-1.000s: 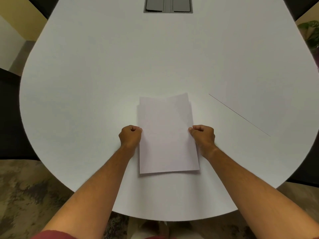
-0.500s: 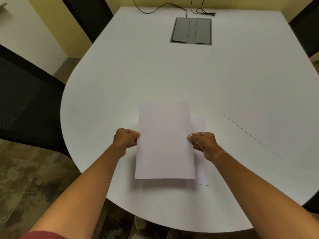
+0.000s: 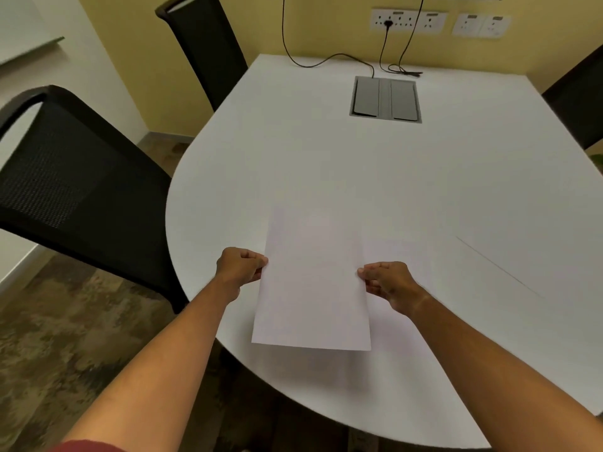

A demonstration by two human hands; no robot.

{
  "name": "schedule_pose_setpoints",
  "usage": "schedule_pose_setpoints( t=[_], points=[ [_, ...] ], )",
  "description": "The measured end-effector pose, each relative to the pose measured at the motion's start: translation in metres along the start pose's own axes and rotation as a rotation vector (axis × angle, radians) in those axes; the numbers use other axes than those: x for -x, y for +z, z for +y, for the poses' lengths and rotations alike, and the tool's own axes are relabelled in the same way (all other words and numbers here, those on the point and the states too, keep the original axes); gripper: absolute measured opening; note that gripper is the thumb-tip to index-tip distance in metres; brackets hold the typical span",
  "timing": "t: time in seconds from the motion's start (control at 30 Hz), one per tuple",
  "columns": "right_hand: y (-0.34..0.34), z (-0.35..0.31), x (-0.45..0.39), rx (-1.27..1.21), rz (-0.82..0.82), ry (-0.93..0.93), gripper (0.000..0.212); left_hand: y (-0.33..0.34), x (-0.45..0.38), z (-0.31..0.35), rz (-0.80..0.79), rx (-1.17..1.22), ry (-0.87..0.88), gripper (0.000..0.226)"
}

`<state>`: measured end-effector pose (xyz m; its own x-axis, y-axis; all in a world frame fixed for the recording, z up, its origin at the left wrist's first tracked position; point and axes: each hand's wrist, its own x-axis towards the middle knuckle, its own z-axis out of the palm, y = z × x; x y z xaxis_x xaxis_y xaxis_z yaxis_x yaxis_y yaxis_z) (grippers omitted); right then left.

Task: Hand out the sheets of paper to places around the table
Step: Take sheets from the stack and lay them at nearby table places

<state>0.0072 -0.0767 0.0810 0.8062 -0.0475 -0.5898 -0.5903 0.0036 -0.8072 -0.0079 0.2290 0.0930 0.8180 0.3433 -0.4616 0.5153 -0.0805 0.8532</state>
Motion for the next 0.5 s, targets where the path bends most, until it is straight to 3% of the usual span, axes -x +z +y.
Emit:
schedule_pose_setpoints(
  t=[0.27,0.5],
  points=[
    [0.083,0.011,0.024,-0.072,0.054,-0.052,0.019,-0.074,-0.023,0.008,-0.034,-0.033,0.043,0.009],
    [0.113,0.012,0.022,-0.113,0.114,-0.042,0.026,-0.094,-0.065,0.019,-0.104,-0.08,0.039,0.003]
  ],
)
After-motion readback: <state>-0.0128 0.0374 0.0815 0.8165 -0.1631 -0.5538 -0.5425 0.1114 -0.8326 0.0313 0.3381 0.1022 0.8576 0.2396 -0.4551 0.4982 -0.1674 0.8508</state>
